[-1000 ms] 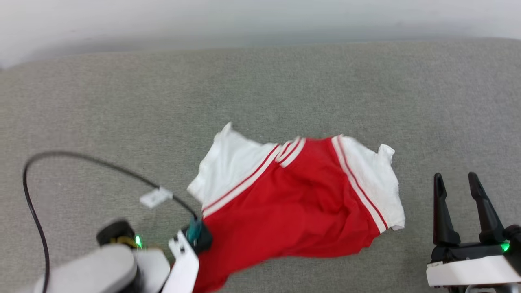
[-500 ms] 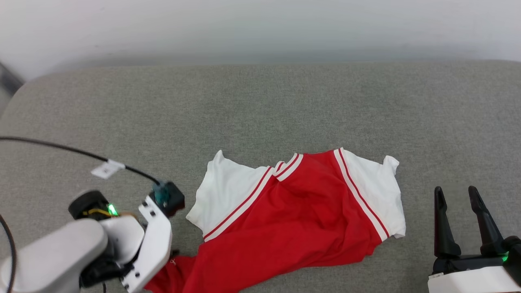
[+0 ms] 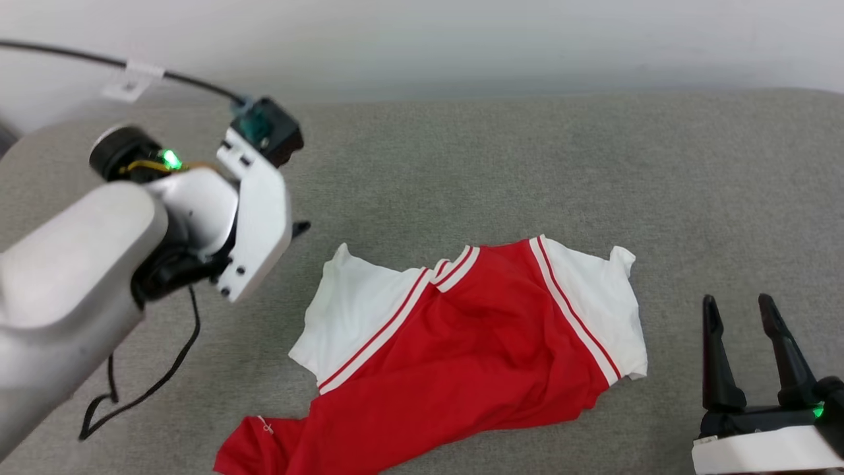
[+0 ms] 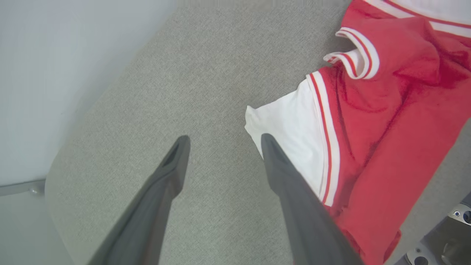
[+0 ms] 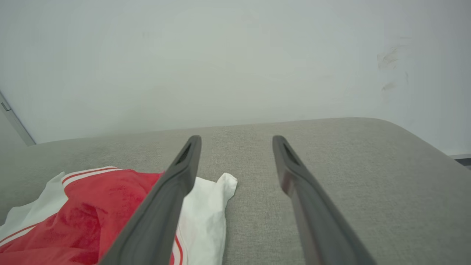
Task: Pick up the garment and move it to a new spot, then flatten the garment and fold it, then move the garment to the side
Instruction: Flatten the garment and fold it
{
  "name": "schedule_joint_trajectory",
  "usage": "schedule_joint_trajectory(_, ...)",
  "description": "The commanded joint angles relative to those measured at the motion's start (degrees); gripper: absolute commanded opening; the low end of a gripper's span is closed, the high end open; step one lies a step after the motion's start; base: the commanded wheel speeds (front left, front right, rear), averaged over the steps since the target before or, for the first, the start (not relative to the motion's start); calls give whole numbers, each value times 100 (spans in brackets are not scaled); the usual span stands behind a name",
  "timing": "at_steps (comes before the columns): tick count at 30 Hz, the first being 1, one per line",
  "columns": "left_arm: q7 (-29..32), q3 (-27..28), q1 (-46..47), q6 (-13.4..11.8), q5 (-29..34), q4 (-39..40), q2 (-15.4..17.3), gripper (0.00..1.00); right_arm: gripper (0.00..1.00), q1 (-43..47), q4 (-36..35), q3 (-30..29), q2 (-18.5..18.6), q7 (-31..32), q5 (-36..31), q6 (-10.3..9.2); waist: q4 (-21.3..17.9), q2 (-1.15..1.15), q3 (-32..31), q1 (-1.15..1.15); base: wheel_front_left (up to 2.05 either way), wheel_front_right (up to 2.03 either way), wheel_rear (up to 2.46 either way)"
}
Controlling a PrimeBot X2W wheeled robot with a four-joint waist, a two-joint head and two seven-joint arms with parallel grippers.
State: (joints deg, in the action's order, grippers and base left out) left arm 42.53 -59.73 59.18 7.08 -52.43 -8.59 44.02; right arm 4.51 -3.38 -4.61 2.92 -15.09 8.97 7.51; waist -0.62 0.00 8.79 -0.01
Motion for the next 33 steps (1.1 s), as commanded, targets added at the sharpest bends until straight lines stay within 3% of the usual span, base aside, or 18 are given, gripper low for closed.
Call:
schedule_joint_trajectory(1, 146, -50, 228, 15, 24, -164, -184, 100, 100, -146, -35, 8, -10, -11, -6, -4, -109, 0, 142, 1, 0, 0, 0)
schedule_joint_trajectory(6, 740, -260, 704, 21, -113, -653, -583, 100, 100, -302, -76, 54, -9, -11, 51, -4, -329, 0, 477, 1, 0, 0, 0)
schedule_joint_trajectory(13, 1260, -810, 920, 27, -55, -1152, -750, 100, 100, -523, -136, 92, -9, -11, 86, -4, -593, 0, 914, 1, 0, 0, 0)
schedule_joint_trajectory(24, 1291, -1387, 598, 28, 48, -1562, -850, 100, 100, -833, -165, 89, -10, -11, 135, -4, -761, 0, 1396, 1, 0, 0, 0)
schedule_joint_trajectory(25, 1315, -1411, 558, 29, 77, -1558, -844, 64, 100, -833, -159, 92, -10, -11, 134, -4, -761, 0, 1404, 1, 0, 0, 0)
schedule_joint_trajectory(26, 1361, -1428, 523, 29, 112, -1537, -829, 0, 100, -833, -148, 92, -10, -11, 134, -4, -757, 0, 1400, 1, 0, 0, 0)
schedule_joint_trajectory(33, 962, -1373, 697, 28, -51, -1378, -609, 0, 100, -680, -95, 30, -10, -11, 53, -4, -589, 0, 1120, 1, 0, 0, 0)
